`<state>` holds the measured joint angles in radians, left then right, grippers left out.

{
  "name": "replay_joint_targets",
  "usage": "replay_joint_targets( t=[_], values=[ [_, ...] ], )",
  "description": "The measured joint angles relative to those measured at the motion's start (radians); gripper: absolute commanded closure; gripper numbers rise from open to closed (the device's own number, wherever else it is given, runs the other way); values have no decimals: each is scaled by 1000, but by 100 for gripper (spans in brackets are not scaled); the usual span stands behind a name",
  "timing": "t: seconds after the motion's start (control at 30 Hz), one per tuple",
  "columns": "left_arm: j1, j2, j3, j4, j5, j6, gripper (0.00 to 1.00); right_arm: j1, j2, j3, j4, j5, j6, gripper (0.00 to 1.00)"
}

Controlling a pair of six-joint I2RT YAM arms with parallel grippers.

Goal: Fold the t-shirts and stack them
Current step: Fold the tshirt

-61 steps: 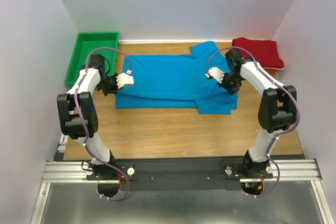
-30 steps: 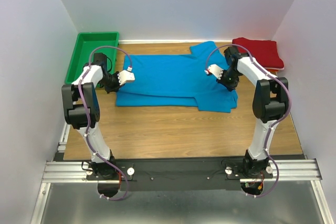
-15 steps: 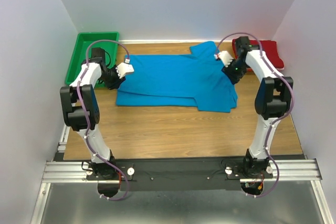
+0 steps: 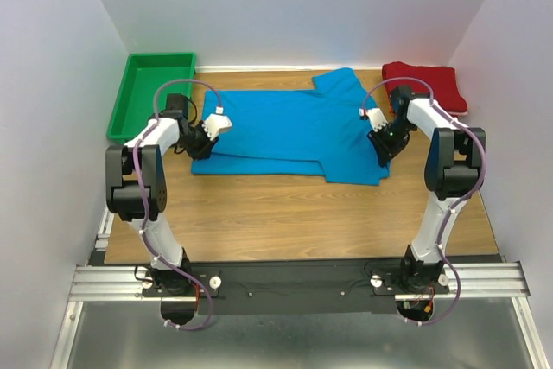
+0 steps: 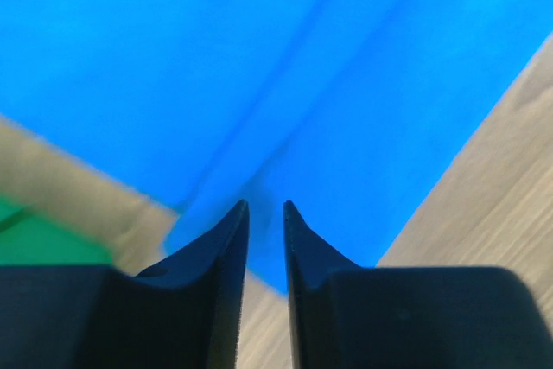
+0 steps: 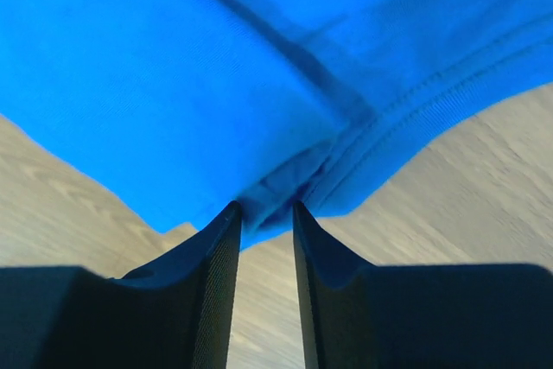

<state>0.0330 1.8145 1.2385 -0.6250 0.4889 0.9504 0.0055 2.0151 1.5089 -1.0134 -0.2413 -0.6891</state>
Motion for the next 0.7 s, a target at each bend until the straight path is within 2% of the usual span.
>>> replay_joint_targets(
  t=[0.23,0.47,0.53,0.63,0.7],
  values=[
    [-34,14,-90,90,-17,-56,85,0,3,-64,76,22,37,69],
    [-34,-84,-240,215,-32,-48,84,1,-116,-233,166,53,35,70],
    [-34,-128,-289,217,-37,-35,77,1,-150,-278,166,57,35,69],
    [-34,-190,-334,168,-39,-13,65,1,-195,-329,147,58,48,55],
    [-38,-219,-339,117,-39,-5,58,1,-211,-330,129,60,63,51]
  ],
)
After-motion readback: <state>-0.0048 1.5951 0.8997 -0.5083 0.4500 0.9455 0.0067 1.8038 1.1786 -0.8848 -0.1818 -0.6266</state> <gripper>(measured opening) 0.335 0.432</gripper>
